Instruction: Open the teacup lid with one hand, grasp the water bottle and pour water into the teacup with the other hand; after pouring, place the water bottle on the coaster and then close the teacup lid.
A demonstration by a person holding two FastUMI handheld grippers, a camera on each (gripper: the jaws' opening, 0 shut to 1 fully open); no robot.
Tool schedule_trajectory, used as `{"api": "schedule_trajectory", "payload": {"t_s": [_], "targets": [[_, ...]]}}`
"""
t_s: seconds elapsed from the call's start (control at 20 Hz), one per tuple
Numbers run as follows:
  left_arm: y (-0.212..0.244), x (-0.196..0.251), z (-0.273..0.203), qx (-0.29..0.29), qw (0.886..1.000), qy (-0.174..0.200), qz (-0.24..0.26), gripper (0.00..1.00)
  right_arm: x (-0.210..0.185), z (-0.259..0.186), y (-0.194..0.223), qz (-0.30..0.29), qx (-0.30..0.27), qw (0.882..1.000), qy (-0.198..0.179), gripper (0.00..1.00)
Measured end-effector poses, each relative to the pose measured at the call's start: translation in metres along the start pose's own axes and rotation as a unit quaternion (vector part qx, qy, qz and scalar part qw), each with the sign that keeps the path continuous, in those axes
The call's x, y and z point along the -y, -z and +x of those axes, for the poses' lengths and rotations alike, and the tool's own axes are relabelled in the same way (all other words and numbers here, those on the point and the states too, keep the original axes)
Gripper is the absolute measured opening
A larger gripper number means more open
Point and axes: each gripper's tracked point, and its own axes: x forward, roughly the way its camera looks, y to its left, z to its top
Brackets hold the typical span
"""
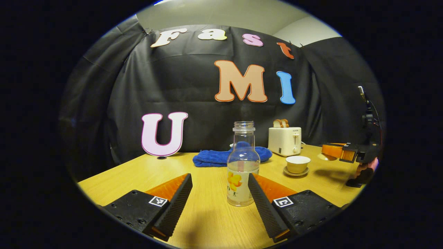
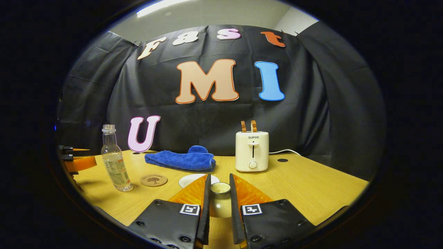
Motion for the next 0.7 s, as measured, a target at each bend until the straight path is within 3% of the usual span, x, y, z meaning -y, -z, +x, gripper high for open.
{"api": "schedule_trajectory", "payload": {"t_s": [0.25,0.5,0.7], "targets": [[0.004,0.013,0.011,-0.005,1.0,0.031,-0.003,0.95,0.005,-0.007,-0.001,0.0,0.0,1.0,0.003,0.3],[0.017,0.017,0.037,-0.053,0.998,0.023,-0.003,0.95,0.006,-0.01,0.0,0.0,0.0,1.0,0.0,0.29],[0.025,0.026,0.05,-0.076,0.996,0.038,0.001,0.95,0.009,-0.014,-0.001,0.0,0.0,1.0,0.004,0.29]]}}
